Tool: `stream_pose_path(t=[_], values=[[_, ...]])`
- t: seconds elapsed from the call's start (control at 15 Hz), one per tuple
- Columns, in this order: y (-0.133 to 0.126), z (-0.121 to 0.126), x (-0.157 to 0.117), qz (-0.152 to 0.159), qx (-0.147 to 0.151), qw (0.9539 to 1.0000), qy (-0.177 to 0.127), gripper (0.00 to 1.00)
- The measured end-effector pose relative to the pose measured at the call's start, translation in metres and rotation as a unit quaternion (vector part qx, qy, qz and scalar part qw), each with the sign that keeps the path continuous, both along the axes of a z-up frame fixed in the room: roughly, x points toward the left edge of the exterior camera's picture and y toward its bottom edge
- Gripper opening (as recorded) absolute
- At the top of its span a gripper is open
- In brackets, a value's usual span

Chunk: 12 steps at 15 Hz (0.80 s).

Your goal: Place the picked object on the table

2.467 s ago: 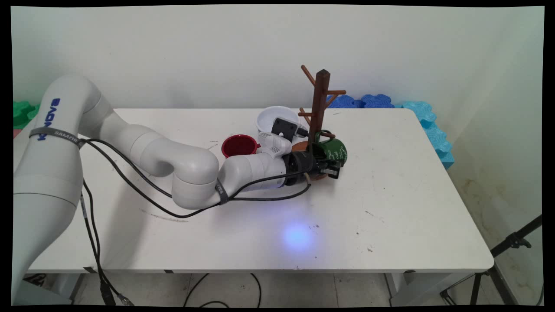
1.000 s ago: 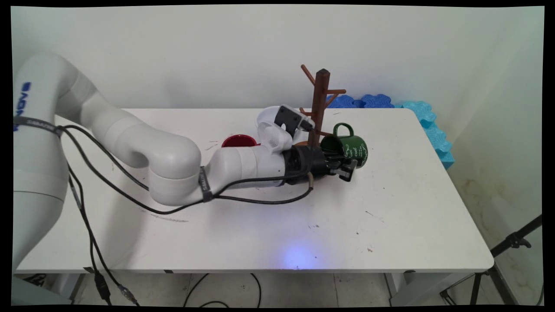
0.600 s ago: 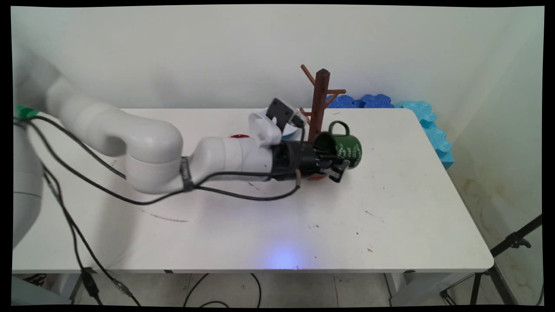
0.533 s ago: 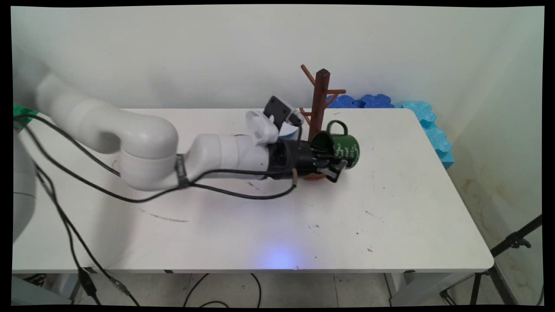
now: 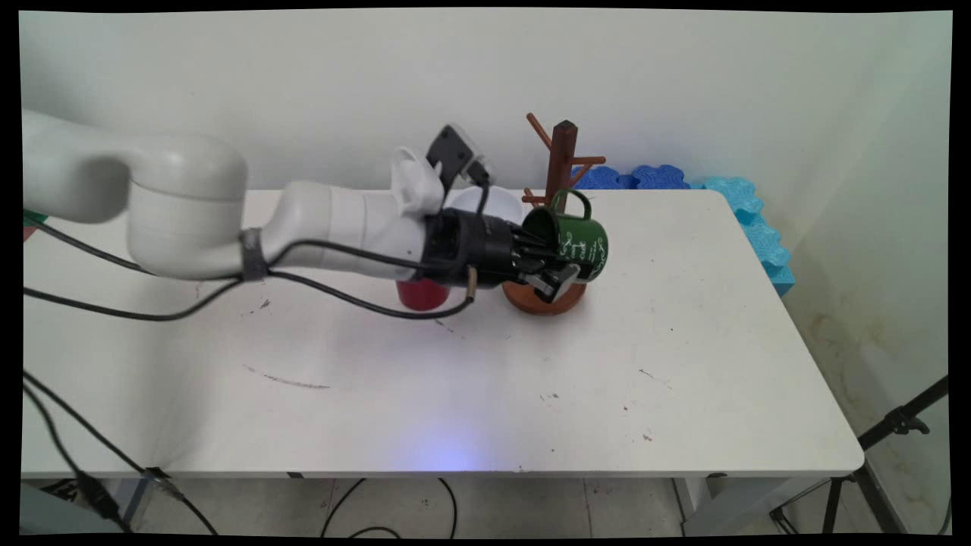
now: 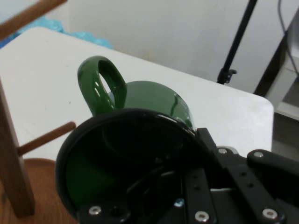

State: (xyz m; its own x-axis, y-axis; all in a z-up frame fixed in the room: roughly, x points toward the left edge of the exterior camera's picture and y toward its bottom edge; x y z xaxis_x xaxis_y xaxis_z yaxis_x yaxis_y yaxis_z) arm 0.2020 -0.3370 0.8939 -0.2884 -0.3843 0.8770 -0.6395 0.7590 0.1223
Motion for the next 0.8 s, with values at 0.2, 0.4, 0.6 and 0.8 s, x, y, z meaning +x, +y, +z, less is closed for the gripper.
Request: stream_pose_path(t=[0.2,0.4,0.6,0.8], values=[[0.004,0.008,0.009,-0.012,-0.003,0.9996,-0.025,0.00],[0.007,0.006,0.018,-0.016,-0.001,0.9980,-0.061,0.00],[0.005,-0.002,0.040,0.021,-0.001,0.9898,-0.141,0.00],[-0.002,-0.007,0.071,0.068,0.011,0.9720,-0.224,0.00]])
